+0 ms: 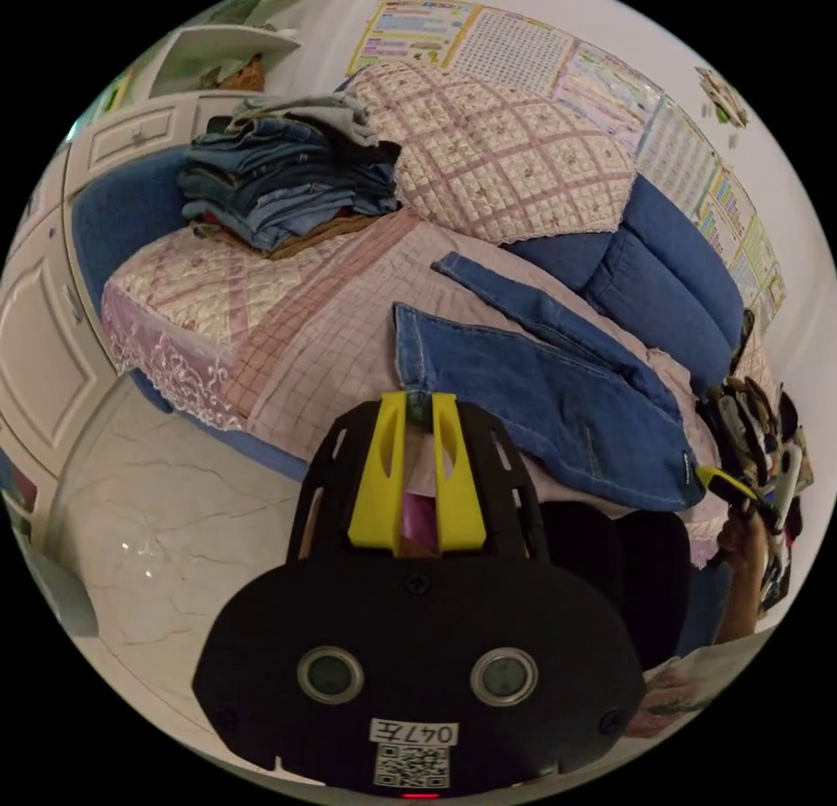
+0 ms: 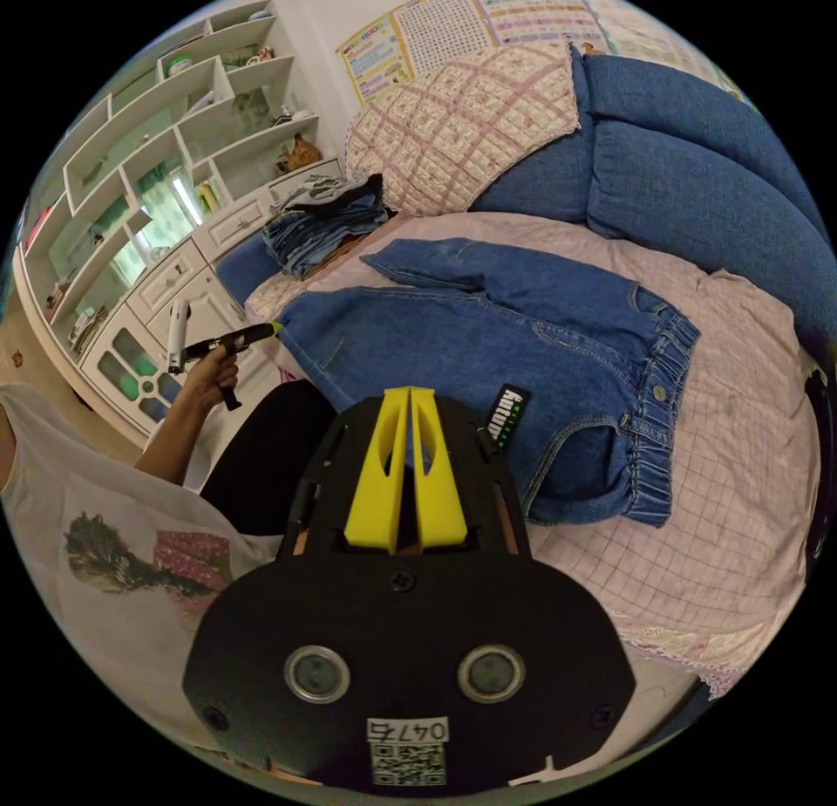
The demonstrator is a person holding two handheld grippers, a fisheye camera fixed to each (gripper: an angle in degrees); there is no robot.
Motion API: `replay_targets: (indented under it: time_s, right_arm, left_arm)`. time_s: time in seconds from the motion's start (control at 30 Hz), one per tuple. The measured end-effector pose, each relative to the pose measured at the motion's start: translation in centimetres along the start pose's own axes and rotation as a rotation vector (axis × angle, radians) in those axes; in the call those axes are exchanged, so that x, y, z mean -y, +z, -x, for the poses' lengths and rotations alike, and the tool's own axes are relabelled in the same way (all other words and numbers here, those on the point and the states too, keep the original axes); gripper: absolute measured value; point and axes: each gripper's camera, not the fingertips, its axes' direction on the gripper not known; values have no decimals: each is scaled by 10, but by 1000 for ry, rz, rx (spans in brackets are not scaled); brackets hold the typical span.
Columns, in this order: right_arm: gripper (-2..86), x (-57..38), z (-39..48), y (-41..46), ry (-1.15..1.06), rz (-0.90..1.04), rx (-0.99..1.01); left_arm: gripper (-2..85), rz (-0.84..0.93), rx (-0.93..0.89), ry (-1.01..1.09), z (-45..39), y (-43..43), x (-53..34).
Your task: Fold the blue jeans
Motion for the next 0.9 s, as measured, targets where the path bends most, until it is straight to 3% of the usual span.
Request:
replay_targets:
  time_s: [0.13,0.23,0.5,0.6,0.73,0.9]
  right_arm:
    - [-7,-12,-12,-13,1,-35,-1]
    - [-6,-21,-21,-21,-7,-36,-18]
    - [-4,-53,-51,-43,-2,-15,-37]
    - [-1,-64,-66,-57,4,-13,-57]
    - [0,-76,-88,-81,34,-58,-135]
    - [-5,-86,-116,-94,123,-14,-381]
  left_arm:
    - [40,-195,147,368,-63,-30,10]
    - [41,-206,314,523,-96,-20,9]
    - [70,124,344,280,-48,88,-33]
    - [81,73,330,224,-38,86,-41]
    - [65,-77,183,201,-42,65,-46]
    - [32,33,225,299,-74,115,-67]
